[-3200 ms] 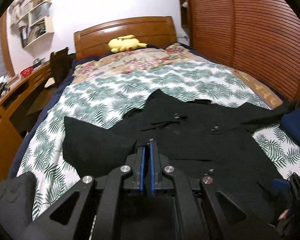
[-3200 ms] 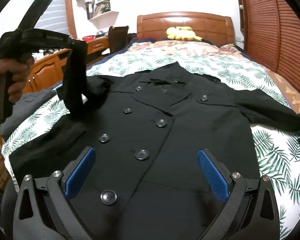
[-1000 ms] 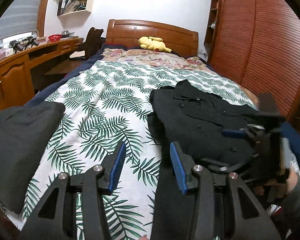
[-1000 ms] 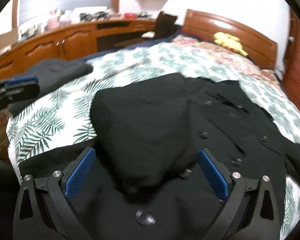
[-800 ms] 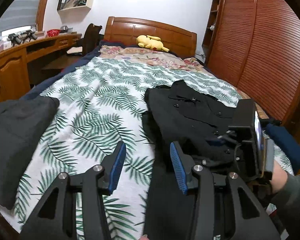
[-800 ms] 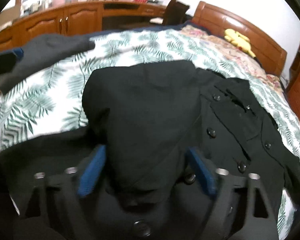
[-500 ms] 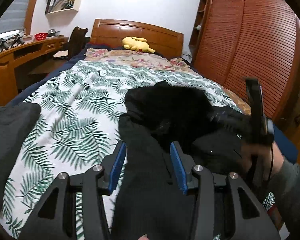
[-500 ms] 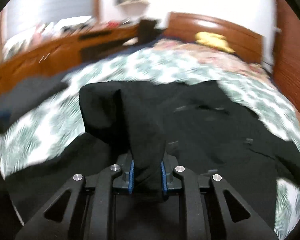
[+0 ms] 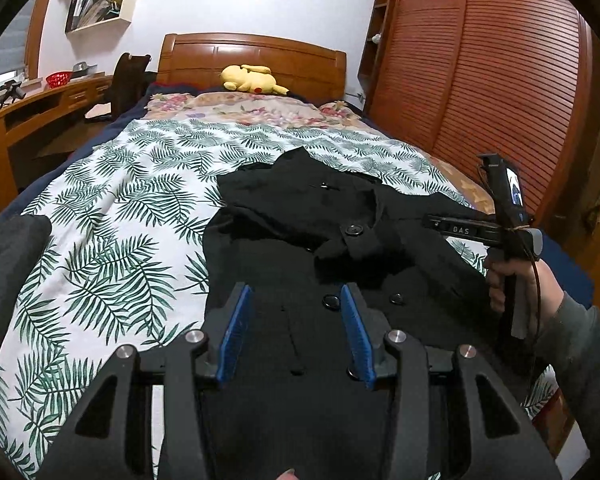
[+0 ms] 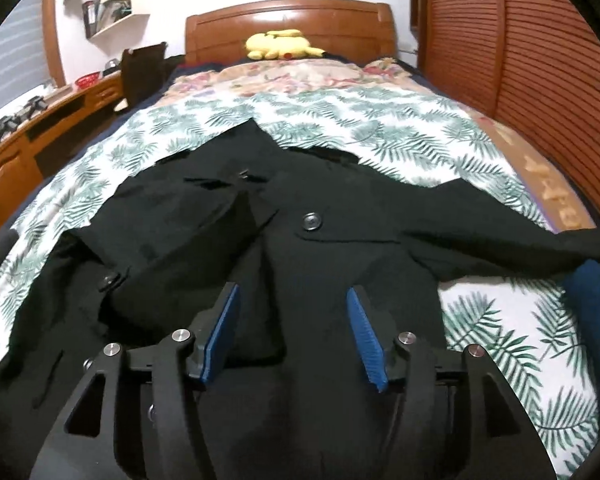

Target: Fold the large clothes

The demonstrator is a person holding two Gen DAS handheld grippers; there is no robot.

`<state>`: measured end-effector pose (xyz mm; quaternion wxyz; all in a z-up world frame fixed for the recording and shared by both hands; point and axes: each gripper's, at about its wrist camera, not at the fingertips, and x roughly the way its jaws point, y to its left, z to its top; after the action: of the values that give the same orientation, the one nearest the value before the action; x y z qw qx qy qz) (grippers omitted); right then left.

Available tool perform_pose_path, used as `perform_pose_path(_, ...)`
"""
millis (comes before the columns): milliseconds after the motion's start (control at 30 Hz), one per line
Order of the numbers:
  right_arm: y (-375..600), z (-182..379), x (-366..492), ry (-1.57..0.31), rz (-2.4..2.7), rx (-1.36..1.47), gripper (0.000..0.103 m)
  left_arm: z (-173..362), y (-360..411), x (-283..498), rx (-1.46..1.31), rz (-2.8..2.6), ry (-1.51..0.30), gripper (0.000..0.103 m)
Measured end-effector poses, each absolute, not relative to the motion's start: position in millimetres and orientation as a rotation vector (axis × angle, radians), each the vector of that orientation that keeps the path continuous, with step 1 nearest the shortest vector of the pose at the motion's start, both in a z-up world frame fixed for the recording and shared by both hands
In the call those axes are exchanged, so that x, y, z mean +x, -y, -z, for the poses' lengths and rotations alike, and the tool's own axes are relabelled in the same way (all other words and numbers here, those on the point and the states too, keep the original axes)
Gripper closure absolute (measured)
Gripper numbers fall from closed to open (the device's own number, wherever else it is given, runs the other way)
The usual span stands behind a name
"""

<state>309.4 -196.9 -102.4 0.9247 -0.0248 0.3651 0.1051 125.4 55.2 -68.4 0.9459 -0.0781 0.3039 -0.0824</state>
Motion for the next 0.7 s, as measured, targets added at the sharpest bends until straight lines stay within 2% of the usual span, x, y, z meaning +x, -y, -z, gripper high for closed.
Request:
perform_pose_path(67,190.3,105.8,307.3,-0.751,-0.248,-0.048,0.039,68.9,-52.4,125.7,-0.153,0.167,-0.622,0.058)
perform_pose_path(133,177.0,107.7,303.5,-0.752,-0.291,-0.058,0.038,70.4,-51.0,126.8,-0.15,0.164,-0.628,0.058)
perform_pose_path(600,80.4,128.4,292.9,-0.841,-0.527,-0.114,0.038,75.6,-49.2,127.2,-0.135,0.155,-0.641,0.058)
perform_pose_path(633,75.2,132.0,294.2,-0.85,-0.513,-0.14,0.04,76.0,-48.8,127.4,-0.135,0.156,-0.642,0.058)
perform_pose_path(667,72.4,134.6,295.1,-0.851,-0.499,-0.159,0.058,76.4,-48.3,127.6,-0.135,0.157,-0.643,0.058)
perform_pose_path(700,71.0,136.1,296.4,-0.854,-0.499,-0.17,0.07,76.8,-47.8,127.7,-0.134,0.158,-0.644,0.057)
